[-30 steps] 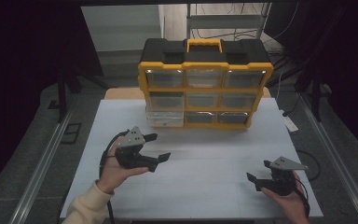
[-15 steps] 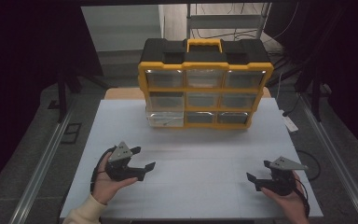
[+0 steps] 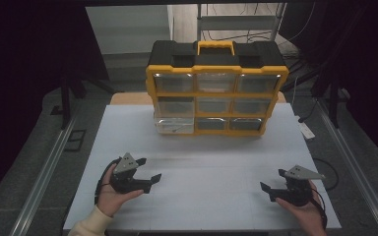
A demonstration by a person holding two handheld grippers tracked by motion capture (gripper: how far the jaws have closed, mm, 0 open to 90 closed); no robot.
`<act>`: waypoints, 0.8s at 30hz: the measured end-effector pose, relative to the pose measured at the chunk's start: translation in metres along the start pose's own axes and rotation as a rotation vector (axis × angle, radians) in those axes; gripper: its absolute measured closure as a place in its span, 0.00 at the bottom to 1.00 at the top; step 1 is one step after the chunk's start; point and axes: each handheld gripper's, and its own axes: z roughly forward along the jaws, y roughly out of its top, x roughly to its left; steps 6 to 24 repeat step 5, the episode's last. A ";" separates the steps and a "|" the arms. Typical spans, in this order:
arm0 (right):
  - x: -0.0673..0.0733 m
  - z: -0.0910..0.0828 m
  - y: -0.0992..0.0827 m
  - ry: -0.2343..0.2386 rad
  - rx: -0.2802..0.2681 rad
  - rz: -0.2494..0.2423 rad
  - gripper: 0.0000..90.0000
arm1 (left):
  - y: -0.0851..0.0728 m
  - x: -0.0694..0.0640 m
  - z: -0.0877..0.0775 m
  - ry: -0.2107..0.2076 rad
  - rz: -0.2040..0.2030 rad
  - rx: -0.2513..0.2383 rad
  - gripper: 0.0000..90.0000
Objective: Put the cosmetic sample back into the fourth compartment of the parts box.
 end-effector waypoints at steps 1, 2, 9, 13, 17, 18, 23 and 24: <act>0.000 0.000 0.000 0.000 0.000 -0.001 0.15 | 0.000 0.000 0.000 0.002 -0.003 -0.004 0.20; 0.000 0.000 0.000 -0.001 -0.001 -0.002 0.15 | 0.000 0.001 0.000 0.004 -0.007 -0.006 0.20; -0.001 -0.001 0.000 0.000 -0.008 0.002 0.15 | 0.000 0.001 0.000 0.007 -0.010 -0.006 0.20; -0.001 -0.001 0.000 0.000 -0.008 0.002 0.15 | 0.000 0.001 0.000 0.007 -0.010 -0.006 0.20; -0.001 -0.001 0.000 0.000 -0.008 0.002 0.15 | 0.000 0.001 0.000 0.007 -0.010 -0.006 0.20; -0.001 -0.001 0.000 0.000 -0.008 0.002 0.15 | 0.000 0.001 0.000 0.007 -0.010 -0.006 0.20; -0.001 -0.001 0.000 0.000 -0.008 0.002 0.15 | 0.000 0.001 0.000 0.007 -0.010 -0.006 0.20; -0.001 -0.001 0.000 0.000 -0.008 0.002 0.15 | 0.000 0.001 0.000 0.007 -0.010 -0.006 0.20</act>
